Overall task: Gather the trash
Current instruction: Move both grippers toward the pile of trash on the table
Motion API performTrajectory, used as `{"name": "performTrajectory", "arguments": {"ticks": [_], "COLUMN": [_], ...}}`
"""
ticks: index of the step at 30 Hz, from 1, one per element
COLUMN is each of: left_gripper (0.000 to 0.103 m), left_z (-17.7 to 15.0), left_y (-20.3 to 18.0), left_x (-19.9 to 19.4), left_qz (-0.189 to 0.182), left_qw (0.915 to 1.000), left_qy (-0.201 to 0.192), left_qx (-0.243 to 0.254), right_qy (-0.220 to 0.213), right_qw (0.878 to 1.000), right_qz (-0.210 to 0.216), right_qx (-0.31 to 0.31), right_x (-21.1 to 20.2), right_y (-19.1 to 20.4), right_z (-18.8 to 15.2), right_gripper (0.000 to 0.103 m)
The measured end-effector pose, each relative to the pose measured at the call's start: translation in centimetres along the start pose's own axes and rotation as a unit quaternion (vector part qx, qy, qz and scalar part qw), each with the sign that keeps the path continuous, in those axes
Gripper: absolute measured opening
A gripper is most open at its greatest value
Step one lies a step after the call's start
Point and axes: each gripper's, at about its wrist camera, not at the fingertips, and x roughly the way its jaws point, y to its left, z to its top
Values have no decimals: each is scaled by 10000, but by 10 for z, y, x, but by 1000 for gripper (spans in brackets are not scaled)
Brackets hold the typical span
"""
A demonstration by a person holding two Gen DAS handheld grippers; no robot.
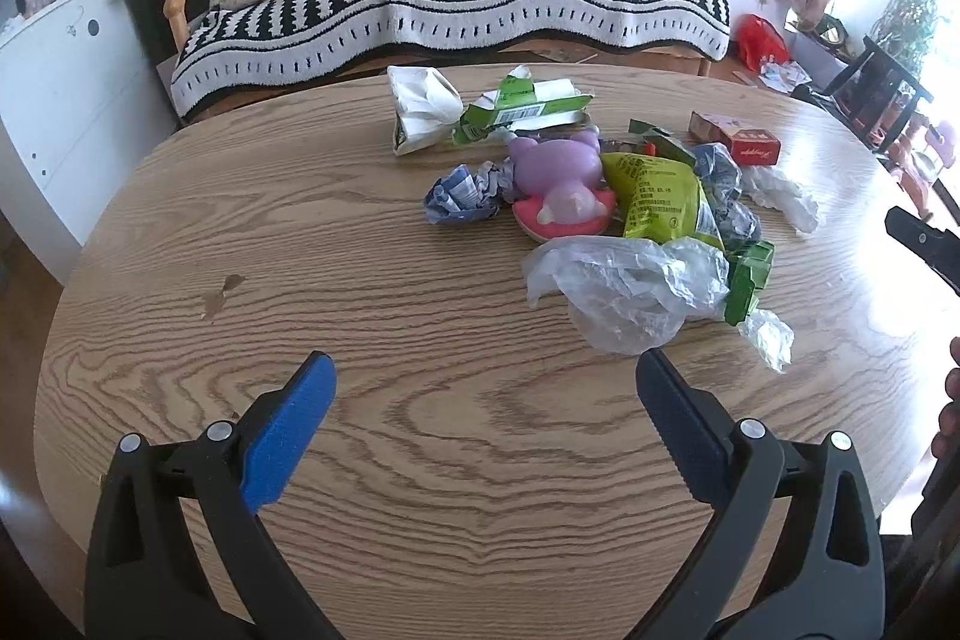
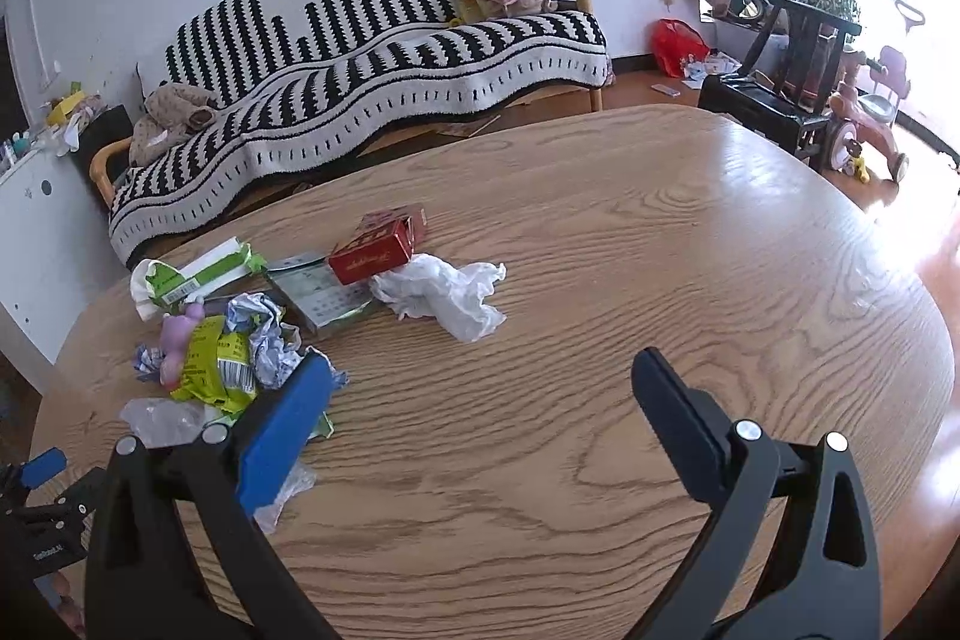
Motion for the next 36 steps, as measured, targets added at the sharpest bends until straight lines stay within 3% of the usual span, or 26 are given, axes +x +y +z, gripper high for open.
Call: {"name": "performTrajectory", "arguments": {"ticks": [15, 27, 36], "left_gripper": [97, 97, 97], "left_z": [0, -1, -2], "left_y": [2, 1, -3], "left_x": [-1, 0, 12], "left_qz": [-96, -49, -401], "left_qw": [9998, 9999, 9988], "left_qy": [142, 157, 89], "left_qx": [-72, -40, -276], "right_qy": [98, -57, 10], "right_qw": [9999, 9999, 9991], "right_qz": [-52, -106, -214], "right_qx": [-79, -110, -352], "right_x": [0, -1, 9], "right_y": [3, 3, 1], "right_z": [0, 0, 1], "right_gripper": [97, 97, 97]}}
